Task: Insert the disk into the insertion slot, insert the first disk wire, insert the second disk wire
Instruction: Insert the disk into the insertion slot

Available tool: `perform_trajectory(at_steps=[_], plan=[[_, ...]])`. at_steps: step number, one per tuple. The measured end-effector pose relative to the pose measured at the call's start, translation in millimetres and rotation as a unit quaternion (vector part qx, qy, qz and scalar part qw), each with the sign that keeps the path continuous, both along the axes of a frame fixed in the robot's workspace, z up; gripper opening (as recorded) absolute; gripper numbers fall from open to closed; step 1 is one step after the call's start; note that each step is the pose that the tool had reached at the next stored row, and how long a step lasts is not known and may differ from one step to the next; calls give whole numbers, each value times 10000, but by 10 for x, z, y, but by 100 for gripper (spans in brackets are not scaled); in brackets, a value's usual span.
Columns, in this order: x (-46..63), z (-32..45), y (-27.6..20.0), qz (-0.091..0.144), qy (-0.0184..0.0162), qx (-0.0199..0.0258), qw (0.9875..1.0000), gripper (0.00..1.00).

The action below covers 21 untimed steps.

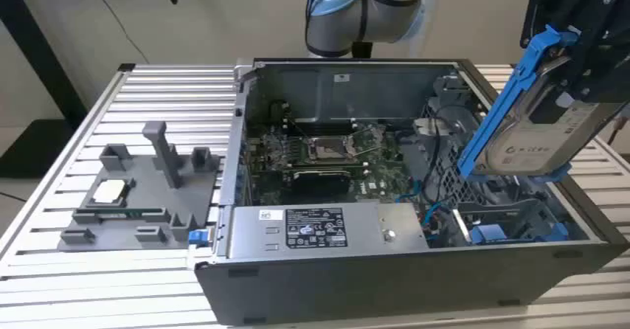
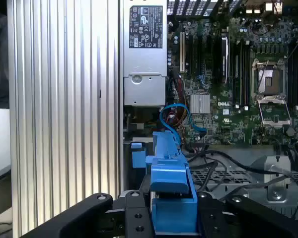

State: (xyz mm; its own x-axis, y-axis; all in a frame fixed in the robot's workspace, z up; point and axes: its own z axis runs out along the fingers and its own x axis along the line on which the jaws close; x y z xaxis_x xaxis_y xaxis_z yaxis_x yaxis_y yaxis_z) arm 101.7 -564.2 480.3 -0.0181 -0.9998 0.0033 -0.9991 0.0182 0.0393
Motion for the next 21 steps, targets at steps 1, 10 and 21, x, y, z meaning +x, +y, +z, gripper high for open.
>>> perform_trajectory(at_steps=[1,10,21], plan=[[0,0,0,0,0,0,10000,33],[0,-8,0,0,0,0,10000,33],[21,-86,-37,0,0,0,10000,33]])
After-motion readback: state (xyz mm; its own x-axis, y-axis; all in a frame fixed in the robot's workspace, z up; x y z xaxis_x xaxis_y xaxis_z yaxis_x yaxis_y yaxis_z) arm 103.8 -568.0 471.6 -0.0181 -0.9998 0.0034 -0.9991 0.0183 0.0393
